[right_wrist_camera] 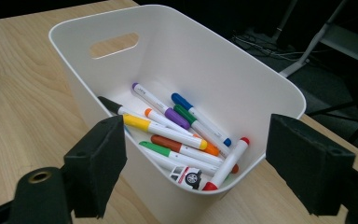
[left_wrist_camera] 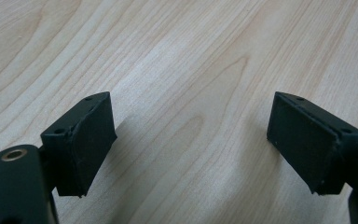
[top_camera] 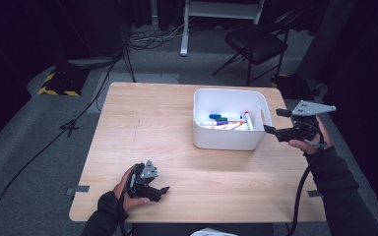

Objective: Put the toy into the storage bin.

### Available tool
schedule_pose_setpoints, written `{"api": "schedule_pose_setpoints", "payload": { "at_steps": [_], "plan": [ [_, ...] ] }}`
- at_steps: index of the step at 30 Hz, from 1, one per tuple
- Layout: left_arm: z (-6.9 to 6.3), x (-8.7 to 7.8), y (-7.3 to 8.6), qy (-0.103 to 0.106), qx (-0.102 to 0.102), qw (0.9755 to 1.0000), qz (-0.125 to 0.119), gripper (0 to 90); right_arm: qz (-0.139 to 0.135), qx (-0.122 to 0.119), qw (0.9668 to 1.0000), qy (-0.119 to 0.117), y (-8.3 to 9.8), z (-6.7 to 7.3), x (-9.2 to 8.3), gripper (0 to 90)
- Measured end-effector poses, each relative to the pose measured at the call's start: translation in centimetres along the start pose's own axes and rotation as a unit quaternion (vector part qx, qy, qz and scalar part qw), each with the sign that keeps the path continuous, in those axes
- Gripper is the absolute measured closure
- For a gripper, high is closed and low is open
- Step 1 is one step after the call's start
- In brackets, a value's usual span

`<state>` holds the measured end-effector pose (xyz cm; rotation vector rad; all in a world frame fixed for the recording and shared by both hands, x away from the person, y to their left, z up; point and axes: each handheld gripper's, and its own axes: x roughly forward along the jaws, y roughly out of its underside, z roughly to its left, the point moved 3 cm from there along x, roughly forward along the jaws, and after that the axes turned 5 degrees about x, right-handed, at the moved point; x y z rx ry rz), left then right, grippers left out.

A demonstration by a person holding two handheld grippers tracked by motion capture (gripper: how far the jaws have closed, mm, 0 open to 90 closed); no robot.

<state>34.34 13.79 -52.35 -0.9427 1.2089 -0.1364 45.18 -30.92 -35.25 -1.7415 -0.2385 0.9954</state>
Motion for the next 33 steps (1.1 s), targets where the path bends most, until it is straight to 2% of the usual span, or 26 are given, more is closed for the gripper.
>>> {"api": "schedule_pose_setpoints", "payload": {
  "at_steps": [3, 10, 13, 17, 33],
  "plan": [
    [0.0, 0.0, 0.0, 0.000, 0.000, 1.0000, 0.000, 15.4, -0.010, 0.000, 0.9999, -0.008, 0.7, 0.6, -0.5, 20.6],
    [0.0, 0.0, 0.0, 0.000, 0.000, 1.0000, 0.000, 15.4, -0.018, -0.001, 0.9998, -0.006, 2.8, 1.4, -1.2, 21.1],
    [0.0, 0.0, 0.0, 0.000, 0.000, 1.0000, 0.000, 15.4, -0.011, 0.000, 0.9999, -0.003, 3.8, 1.6, -1.3, 21.1],
    [0.0, 0.0, 0.0, 0.000, 0.000, 1.0000, 0.000, 15.4, 0.002, -0.013, 0.9999, 0.009, 5.2, 2.1, -1.3, 21.0],
    [0.0, 0.0, 0.0, 0.000, 0.000, 1.0000, 0.000, 15.4, 0.050, -0.024, 0.9984, 0.012, 9.8, 3.8, 0.3, 20.8]
  ]
}}
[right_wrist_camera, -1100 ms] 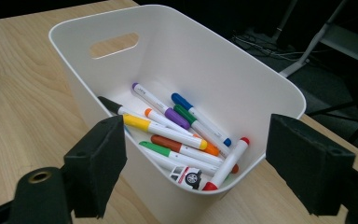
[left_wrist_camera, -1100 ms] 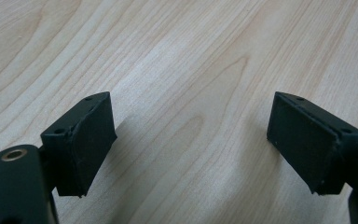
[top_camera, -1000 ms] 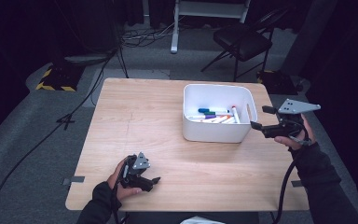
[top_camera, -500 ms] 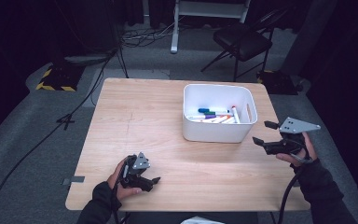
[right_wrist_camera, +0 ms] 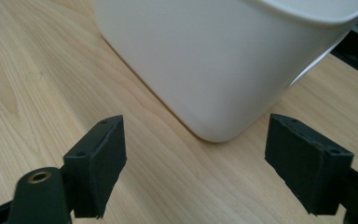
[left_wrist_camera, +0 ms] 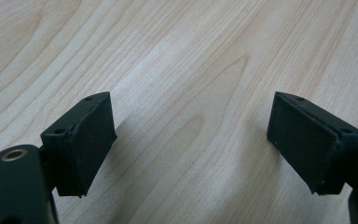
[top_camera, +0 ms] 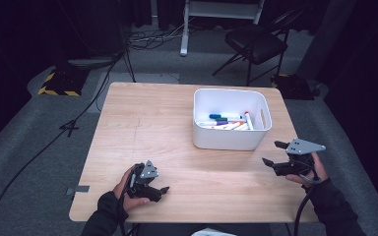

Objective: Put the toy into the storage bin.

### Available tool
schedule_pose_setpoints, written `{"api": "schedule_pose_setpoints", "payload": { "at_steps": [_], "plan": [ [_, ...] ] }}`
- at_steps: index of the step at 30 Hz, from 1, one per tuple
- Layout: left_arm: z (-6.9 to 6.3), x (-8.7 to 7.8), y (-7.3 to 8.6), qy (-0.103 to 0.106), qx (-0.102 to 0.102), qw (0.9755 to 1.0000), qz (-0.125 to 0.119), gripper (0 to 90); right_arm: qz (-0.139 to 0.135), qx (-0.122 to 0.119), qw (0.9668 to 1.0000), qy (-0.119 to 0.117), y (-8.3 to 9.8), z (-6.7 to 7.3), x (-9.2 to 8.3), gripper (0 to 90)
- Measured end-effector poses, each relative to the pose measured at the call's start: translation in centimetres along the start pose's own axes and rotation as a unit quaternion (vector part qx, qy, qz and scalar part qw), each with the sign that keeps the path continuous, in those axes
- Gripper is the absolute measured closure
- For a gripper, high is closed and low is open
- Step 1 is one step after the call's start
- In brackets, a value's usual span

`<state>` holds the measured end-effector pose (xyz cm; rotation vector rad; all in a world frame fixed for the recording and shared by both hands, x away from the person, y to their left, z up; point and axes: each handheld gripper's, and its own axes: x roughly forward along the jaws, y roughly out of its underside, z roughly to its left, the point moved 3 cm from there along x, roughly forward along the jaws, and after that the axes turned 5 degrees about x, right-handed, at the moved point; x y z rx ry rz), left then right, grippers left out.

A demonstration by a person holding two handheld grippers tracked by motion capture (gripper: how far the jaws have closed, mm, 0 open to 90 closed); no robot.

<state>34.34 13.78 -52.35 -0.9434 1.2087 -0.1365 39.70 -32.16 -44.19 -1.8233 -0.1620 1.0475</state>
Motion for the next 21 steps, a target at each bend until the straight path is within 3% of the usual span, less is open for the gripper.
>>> {"api": "schedule_pose_setpoints", "payload": {
  "at_steps": [6, 21],
  "plan": [
    [0.0, 0.0, 0.0, 0.000, 0.000, 1.0000, 0.000, 15.4, 0.018, 0.003, 0.9998, -0.001, 1.8, 0.4, 0.5, 20.7],
    [0.1, 0.0, 0.0, -0.005, 0.003, 1.0000, 0.001, 15.3, 0.063, 0.051, 0.9965, -0.021, 7.5, 1.1, 1.0, 20.3]
  ]
}}
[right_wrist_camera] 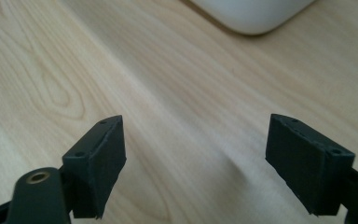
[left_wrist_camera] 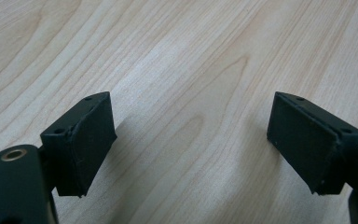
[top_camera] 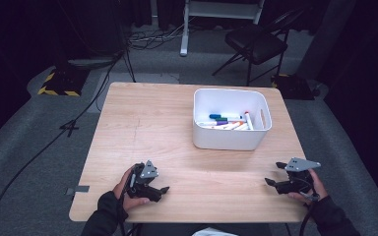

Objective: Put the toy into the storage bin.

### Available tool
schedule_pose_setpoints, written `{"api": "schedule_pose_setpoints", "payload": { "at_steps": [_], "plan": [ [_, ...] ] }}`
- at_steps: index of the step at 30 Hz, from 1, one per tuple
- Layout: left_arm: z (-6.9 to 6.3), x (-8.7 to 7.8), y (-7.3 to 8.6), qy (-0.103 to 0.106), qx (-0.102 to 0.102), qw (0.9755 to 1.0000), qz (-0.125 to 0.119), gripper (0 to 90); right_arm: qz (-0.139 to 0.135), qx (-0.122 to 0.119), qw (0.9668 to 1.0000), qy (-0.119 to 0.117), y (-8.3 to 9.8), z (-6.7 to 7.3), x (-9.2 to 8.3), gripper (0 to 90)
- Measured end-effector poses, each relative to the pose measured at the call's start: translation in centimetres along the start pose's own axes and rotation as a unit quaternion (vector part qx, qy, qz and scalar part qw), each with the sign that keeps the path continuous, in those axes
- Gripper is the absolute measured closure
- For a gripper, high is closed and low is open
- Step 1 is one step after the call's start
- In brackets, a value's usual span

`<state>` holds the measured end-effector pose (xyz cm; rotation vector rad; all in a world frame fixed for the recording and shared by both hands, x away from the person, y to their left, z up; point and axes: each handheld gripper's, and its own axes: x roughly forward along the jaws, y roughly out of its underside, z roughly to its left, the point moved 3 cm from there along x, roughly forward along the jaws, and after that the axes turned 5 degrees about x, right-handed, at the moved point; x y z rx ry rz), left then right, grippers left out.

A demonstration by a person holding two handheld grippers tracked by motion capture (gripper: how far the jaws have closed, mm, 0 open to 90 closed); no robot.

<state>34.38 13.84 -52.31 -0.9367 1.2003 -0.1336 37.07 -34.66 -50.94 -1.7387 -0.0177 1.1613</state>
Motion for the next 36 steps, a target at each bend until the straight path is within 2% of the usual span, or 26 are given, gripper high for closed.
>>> {"api": "schedule_pose_setpoints", "payload": {
  "at_steps": [4, 8, 12, 14, 20, 36],
  "plan": [
    [0.0, 0.0, 0.0, 0.000, 0.000, 1.0000, 0.000, 15.3, 0.003, 0.016, 0.9998, -0.008, 1.4, 0.1, -0.2, 19.9],
    [0.0, 0.0, 0.0, 0.000, 0.000, 1.0000, 0.000, 15.3, -0.010, 0.049, 0.9986, -0.017, 2.6, -0.1, -0.9, 20.2],
    [0.0, 0.0, 0.0, 0.000, 0.000, 1.0000, 0.000, 15.3, -0.013, 0.060, 0.9981, -0.003, 3.4, -0.2, -1.7, 19.9],
    [-0.1, 0.1, 0.0, 0.007, -0.005, 1.0000, 0.000, 15.3, -0.013, 0.068, 0.9976, 0.004, 3.7, -0.2, -2.0, 19.9],
    [0.0, 0.1, 0.0, 0.008, -0.004, 1.0000, 0.000, 15.2, -0.012, 0.070, 0.9974, 0.007, 4.0, -0.2, -2.3, 19.6],
    [0.0, 0.1, 0.0, 0.008, -0.005, 1.0000, -0.001, 15.3, -0.012, 0.066, 0.9977, 0.005, 3.6, -0.1, -1.8, 18.6]
  ]
}}
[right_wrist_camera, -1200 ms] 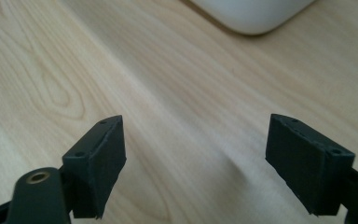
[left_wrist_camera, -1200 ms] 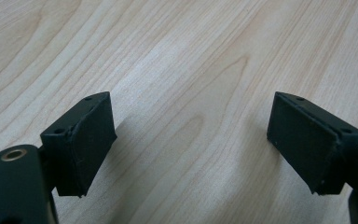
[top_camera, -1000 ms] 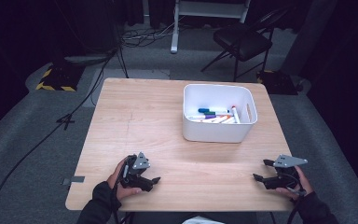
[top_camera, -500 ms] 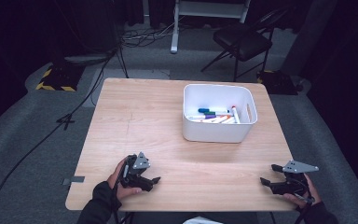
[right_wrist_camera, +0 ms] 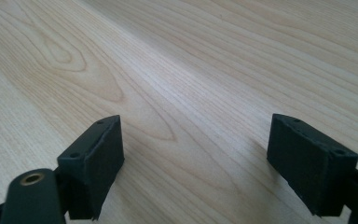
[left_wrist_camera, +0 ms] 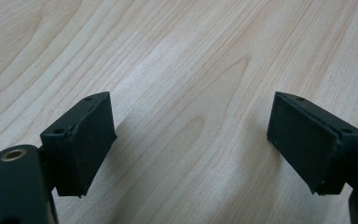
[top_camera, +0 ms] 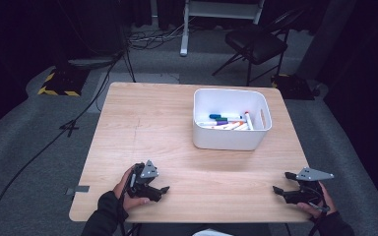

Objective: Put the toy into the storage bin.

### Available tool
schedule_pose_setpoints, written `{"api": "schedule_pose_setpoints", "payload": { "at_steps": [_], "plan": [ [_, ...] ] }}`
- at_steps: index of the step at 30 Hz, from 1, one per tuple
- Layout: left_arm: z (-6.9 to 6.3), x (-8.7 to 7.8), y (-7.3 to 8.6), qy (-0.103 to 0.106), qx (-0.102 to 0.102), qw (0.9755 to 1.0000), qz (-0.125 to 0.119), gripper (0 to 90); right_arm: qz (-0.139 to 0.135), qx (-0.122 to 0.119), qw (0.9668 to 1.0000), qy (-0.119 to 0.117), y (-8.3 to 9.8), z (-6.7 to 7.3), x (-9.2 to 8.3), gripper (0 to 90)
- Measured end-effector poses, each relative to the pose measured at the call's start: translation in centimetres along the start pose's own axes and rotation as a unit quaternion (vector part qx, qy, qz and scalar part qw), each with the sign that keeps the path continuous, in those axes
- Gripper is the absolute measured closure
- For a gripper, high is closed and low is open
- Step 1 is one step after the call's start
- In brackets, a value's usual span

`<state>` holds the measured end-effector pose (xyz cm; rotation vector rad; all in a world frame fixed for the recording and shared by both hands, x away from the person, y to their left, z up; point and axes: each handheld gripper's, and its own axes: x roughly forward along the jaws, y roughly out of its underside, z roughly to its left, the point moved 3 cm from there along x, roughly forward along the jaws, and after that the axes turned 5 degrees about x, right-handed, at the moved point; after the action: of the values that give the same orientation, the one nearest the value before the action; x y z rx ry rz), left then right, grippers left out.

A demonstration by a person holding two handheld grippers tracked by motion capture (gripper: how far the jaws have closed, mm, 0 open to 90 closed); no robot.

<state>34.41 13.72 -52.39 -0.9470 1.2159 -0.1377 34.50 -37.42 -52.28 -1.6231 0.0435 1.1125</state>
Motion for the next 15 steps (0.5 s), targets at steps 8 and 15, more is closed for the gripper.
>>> {"api": "schedule_pose_setpoints", "payload": {
  "at_steps": [8, 15],
  "plan": [
    [-0.02, 0.00, 0.00, 0.001, -0.004, 1.0000, 0.004, 15.2, 0.000, 0.001, 1.0000, 0.001, -0.04, 0.01, 0.06, 18.0],
    [0.08, 0.05, -0.06, -0.002, 0.001, 1.0000, 0.000, 15.1, 0.001, 0.003, 1.0000, 0.002, -0.11, 0.02, 0.15, 16.2]
  ]
}}
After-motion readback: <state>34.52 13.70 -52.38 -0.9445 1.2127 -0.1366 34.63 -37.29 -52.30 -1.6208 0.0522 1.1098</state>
